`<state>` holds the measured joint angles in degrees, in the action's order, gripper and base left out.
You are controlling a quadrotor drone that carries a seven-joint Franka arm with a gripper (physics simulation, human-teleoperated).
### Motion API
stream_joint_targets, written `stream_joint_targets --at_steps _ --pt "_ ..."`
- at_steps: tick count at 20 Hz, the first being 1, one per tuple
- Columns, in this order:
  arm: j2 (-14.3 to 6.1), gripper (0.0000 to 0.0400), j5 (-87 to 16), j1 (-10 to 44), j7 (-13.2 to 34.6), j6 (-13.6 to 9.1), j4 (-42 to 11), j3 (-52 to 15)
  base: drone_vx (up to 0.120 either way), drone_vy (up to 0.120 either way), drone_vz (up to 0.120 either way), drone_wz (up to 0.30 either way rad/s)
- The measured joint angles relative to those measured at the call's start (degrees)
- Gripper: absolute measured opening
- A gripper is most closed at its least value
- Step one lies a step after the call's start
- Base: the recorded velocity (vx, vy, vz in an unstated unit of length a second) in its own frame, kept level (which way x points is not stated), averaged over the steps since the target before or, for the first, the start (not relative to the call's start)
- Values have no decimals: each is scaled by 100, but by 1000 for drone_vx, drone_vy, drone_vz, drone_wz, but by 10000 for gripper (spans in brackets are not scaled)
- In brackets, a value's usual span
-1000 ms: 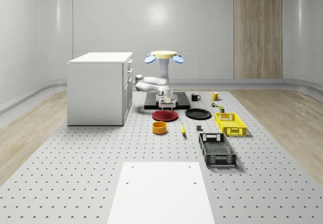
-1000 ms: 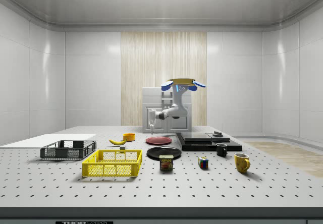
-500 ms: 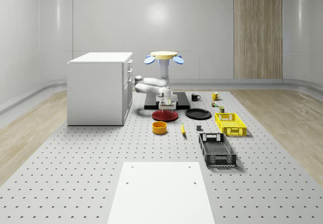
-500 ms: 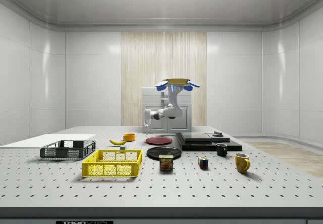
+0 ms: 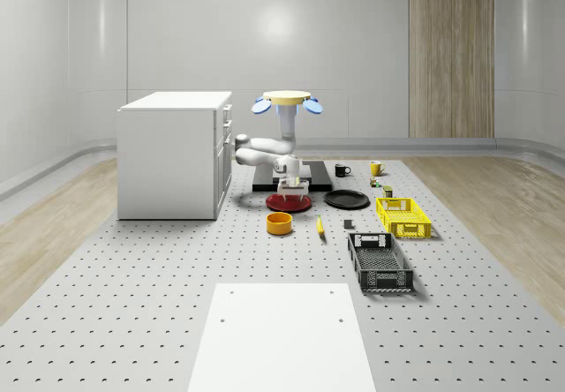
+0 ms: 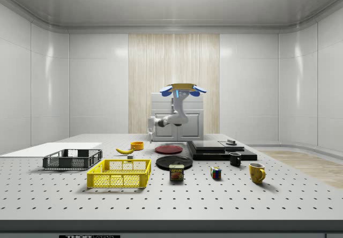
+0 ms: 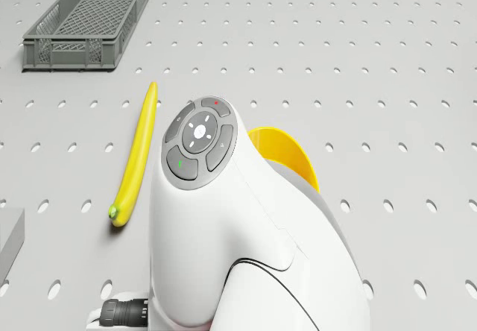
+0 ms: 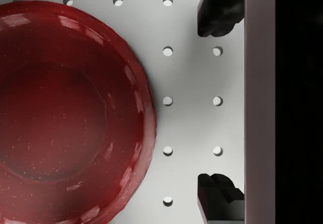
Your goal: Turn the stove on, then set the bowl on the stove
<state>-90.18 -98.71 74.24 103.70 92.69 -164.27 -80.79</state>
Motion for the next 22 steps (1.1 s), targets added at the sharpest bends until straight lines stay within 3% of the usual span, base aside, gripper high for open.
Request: stream_joint_targets --at_steps 22 --pt "-19 400 7 3 2 18 1 -2 120 0 0 0"
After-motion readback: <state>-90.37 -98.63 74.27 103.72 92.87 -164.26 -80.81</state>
